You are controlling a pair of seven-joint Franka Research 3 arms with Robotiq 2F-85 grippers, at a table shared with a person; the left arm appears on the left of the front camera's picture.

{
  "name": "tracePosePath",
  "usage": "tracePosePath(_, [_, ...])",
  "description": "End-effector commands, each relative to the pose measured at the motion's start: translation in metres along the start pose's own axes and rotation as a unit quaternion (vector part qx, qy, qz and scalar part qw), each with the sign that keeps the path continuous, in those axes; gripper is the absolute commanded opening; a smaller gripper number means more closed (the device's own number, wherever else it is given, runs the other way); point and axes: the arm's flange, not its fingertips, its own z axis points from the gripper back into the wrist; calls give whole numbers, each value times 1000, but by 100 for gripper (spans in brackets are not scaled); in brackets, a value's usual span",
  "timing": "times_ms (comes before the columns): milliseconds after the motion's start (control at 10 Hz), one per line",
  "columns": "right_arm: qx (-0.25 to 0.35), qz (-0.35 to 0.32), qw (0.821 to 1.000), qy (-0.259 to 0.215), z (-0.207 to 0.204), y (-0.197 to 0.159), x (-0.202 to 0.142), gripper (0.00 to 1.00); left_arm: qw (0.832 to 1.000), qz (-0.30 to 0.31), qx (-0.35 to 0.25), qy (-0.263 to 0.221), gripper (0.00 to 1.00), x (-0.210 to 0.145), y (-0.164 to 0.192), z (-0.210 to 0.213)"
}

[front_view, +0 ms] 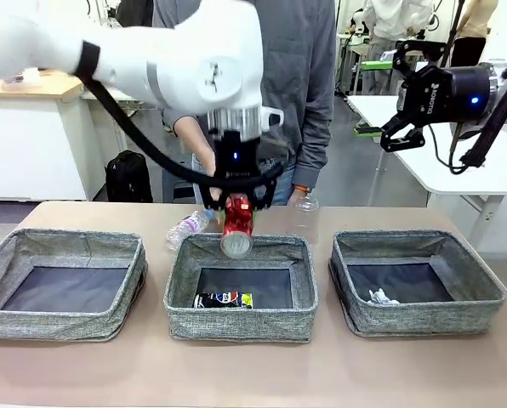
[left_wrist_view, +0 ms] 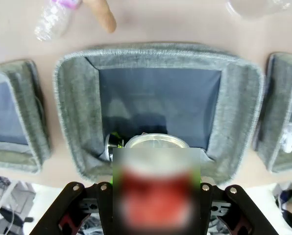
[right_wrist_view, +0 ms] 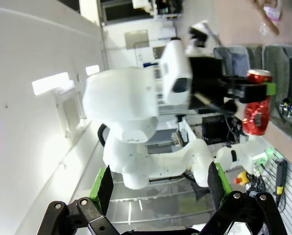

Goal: Sort the waste into the appropriate baskets.
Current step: Place the picked waste into the Fabric basket indicated by the person.

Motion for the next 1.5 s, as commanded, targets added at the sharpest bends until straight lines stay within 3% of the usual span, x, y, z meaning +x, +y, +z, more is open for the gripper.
tracePosePath(0, [5,2,1000,0,0,2,0,100,1000,4,9,11,48,-4,-3,-29])
tracePosePath(300, [5,2,1000,0,0,2,0,100,999,9,6,-34,48,-4,-12,-38])
tracePosePath(600, [5,2,1000,0,0,2,0,100,999,5,9,-33,48,-4,-12,-39])
tracePosePath(700, [5,2,1000,0,0,2,0,100,999,0,19,-29,100,-4,-13,-40])
tracePosePath(1400, [5,2,1000,0,0,2,0,100,1000,1,0,-30,100,-4,-12,-31])
